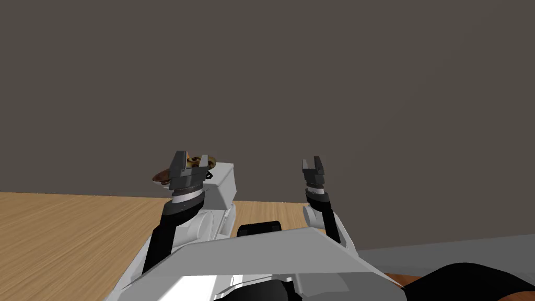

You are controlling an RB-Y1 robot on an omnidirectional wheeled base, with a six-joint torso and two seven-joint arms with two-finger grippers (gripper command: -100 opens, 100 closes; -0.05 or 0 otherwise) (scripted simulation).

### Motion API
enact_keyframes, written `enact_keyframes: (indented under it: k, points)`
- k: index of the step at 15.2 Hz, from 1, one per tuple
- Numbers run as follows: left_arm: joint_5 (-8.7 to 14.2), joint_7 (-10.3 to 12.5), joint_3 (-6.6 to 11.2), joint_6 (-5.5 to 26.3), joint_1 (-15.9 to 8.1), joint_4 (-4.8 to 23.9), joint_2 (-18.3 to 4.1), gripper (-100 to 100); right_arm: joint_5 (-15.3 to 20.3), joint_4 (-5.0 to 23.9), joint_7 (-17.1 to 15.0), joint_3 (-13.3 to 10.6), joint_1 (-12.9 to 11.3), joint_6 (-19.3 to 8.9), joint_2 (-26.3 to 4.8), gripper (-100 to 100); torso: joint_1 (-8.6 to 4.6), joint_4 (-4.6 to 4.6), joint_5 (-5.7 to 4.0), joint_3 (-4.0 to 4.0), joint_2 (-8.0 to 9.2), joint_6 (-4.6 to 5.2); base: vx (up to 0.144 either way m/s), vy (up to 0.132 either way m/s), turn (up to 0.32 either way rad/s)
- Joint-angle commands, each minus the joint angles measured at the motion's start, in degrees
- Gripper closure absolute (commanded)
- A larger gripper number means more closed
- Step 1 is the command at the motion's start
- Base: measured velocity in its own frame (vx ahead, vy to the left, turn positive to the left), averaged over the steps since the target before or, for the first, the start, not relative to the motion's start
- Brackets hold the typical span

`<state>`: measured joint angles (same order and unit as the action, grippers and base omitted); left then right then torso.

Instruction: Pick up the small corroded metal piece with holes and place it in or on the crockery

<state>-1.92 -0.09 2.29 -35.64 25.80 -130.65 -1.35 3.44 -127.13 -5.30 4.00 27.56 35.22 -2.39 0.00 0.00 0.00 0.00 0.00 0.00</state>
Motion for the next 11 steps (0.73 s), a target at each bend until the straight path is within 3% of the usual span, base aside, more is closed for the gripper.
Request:
enact_keyframes:
  k: [1, 3, 7, 10, 11]
  points:
    - [0.98, 0.54, 0.63, 0.30, -1.11, 1.50, -2.52, -100, 0.00, 0.00, 0.00, 0.00, 0.00, 0.00, 0.00, 0, 0.00, 0.00, 0.00, 0.00, 0.00, 0.00, 0.002, -0.012, 0.039]
    - [1.63, 0.90, 1.05, 0.49, -1.85, 2.48, -3.45, -100, 0.00, 0.00, 0.00, 0.00, 0.00, 0.00, 0.00, 0, -0.04, 0.00, -0.01, -0.01, -0.02, 0.00, 0.003, -0.022, 0.040]
    - [5.53, 3.05, 3.55, 1.60, -6.23, 7.90, -5.94, -100, 0.00, 0.00, 0.00, 0.00, 0.00, 0.00, 0.00, 0, -0.12, -0.02, -0.02, -0.04, -0.06, 0.00, 0.006, -0.041, 0.078]
    - [6.78, 3.74, 4.35, 1.94, -7.62, 10.06, -6.28, -100, 0.00, 0.00, 0.00, 0.00, 0.00, 0.00, 0.01, 0, -0.19, -0.01, -0.04, -0.03, -0.05, 0.00, 0.003, -0.049, 0.057]
    - [8.11, 4.47, 5.21, 2.31, -9.11, 11.98, -6.54, -100, 0.00, 0.00, 0.00, 0.00, 0.00, 0.00, 0.00, 0, -0.17, -0.01, -0.04, -0.03, -0.05, 0.00, 0.004, -0.041, 0.064]
